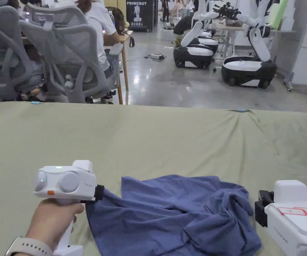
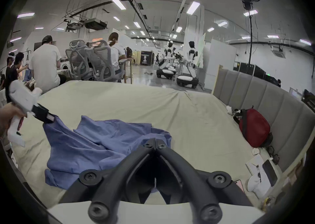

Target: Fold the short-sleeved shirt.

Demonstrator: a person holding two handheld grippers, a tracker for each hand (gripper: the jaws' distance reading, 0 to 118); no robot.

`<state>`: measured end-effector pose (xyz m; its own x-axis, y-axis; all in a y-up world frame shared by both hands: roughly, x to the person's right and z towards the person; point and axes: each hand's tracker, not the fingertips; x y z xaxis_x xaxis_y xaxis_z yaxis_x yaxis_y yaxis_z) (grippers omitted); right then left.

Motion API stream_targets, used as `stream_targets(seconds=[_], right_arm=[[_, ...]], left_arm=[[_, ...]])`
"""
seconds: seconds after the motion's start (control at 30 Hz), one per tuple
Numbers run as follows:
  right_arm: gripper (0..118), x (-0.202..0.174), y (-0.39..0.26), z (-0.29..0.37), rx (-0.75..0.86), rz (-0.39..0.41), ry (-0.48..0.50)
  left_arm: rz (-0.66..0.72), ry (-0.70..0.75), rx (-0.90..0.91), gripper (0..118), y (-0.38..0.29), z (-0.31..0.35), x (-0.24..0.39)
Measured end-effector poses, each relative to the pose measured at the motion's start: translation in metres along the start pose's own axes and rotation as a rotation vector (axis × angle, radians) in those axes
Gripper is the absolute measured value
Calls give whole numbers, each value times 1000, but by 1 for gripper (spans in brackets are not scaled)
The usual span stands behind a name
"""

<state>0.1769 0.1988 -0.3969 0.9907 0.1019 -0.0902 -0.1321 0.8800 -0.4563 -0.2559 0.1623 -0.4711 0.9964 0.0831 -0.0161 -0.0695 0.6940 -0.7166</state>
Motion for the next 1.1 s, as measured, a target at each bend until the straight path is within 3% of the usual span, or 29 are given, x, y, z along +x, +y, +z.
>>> stream_targets(seconds=[0.13, 0.3, 0.4, 0.43, 0.47, 0.53, 0.57, 0.7, 0.73, 0.8, 0.83, 0.9, 0.93, 1.0, 1.07, 1.1], right_arm=[[0, 34, 2, -41, -91, -25, -2], [0, 60, 1, -116, -221, 35, 36], [0, 73, -4, -162, -285, -16, 74], [7, 76, -6, -174, -277, -33, 75], [28, 77, -9, -186, -274, -54, 90], [102, 75, -13, -207, -318, -68, 81], [111, 72, -16, -216, -349, -65, 77], [104, 49, -30, -239, -411, 25, 126], [92, 44, -36, -244, -447, 62, 113], [83, 40, -47, -249, -475, 53, 133], [66, 41, -46, -242, -428, 21, 124], [19, 40, -42, -234, -414, 20, 144], [7, 39, -40, -228, -385, 52, 184], [7, 32, -35, -218, -372, 125, 156], [7, 35, -27, -207, -391, 65, 218], [7, 37, -21, -197, -347, 43, 201]], left_arm=[[26, -3, 148, 0, -32, 31, 17], [16, -14, 141, 0, -45, 35, 24], [18, -18, 134, 0, -44, 33, 22], [17, -12, 135, 0, -44, 33, 21], [21, -14, 132, 0, -41, 29, 19], [21, -13, 129, 0, -38, 28, 18], [6, -5, 126, 0, -37, 27, 18], [3, -16, 119, 0, -31, 20, 17], [-5, -11, 117, 0, -30, 18, 19], [-7, -11, 110, 0, -29, 13, 19], [-7, -12, 107, 0, -29, 11, 19], [-18, -4, 100, 0, -31, 9, 20], [-22, -1, 98, 0, -31, 7, 20], [-21, -1, 96, 0, -32, 6, 19], [16, -49, 106, 0, -30, 4, 15], [33, -67, 114, 0, -29, 5, 12]])
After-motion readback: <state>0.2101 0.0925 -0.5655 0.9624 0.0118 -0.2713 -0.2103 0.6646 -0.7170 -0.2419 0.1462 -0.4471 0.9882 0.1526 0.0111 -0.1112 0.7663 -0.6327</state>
